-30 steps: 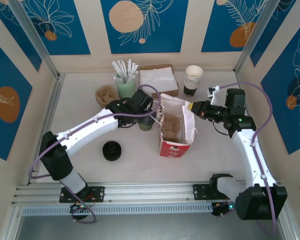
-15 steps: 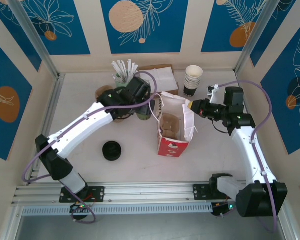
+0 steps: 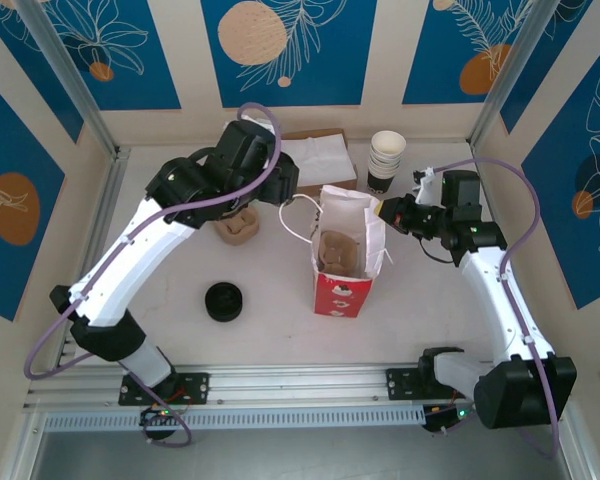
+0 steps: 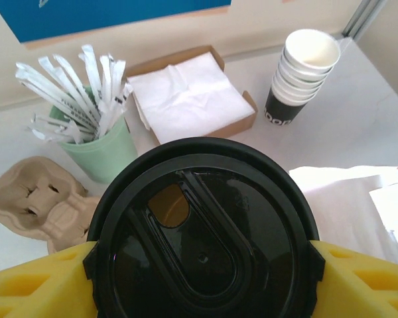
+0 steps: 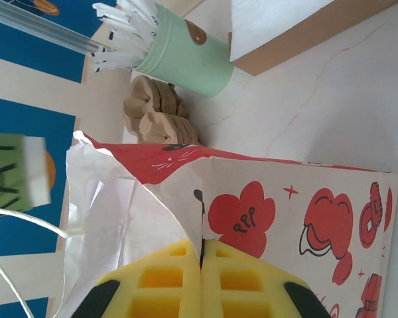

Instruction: Pack the takeout coffee

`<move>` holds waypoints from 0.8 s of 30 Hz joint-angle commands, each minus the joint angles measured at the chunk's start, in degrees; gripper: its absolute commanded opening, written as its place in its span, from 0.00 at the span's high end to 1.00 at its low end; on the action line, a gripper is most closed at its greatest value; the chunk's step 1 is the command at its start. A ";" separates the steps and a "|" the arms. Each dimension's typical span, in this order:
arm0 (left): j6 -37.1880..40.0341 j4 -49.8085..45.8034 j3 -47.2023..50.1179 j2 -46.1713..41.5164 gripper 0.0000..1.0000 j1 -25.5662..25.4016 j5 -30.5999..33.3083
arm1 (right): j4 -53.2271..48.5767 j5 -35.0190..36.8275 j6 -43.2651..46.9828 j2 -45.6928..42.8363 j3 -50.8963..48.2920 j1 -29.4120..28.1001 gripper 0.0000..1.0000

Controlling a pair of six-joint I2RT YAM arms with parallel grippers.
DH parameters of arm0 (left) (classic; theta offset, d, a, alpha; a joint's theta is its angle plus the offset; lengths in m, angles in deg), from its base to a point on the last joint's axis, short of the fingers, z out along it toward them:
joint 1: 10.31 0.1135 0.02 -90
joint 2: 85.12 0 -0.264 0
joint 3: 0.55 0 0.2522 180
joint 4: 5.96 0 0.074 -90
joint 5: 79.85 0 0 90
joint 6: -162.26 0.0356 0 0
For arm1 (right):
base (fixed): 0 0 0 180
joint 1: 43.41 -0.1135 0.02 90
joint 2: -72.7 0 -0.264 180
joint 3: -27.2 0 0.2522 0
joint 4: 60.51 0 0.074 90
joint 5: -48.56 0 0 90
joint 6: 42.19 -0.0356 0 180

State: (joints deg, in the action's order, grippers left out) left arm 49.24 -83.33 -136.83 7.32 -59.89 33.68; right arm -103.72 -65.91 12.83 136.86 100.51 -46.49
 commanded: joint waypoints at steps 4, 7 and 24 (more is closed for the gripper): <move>3.06 -0.11 -7.78 0.86 0.27 -3.27 2.64 | -1.01 2.60 -1.57 1.01 2.50 -2.08 1.00; 4.10 1.37 -10.53 1.84 0.27 -5.09 2.97 | -0.79 3.44 -2.28 1.22 2.80 -2.96 1.00; 3.45 2.80 -11.52 9.74 0.27 -11.64 -3.96 | 5.87 5.74 -4.47 -2.51 -0.06 -5.88 1.00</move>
State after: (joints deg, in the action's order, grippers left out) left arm 52.89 -80.23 -148.15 16.41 -70.64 32.20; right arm -101.08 -60.69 8.74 136.77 101.32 -51.88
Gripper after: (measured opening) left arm 0.733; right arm 0.057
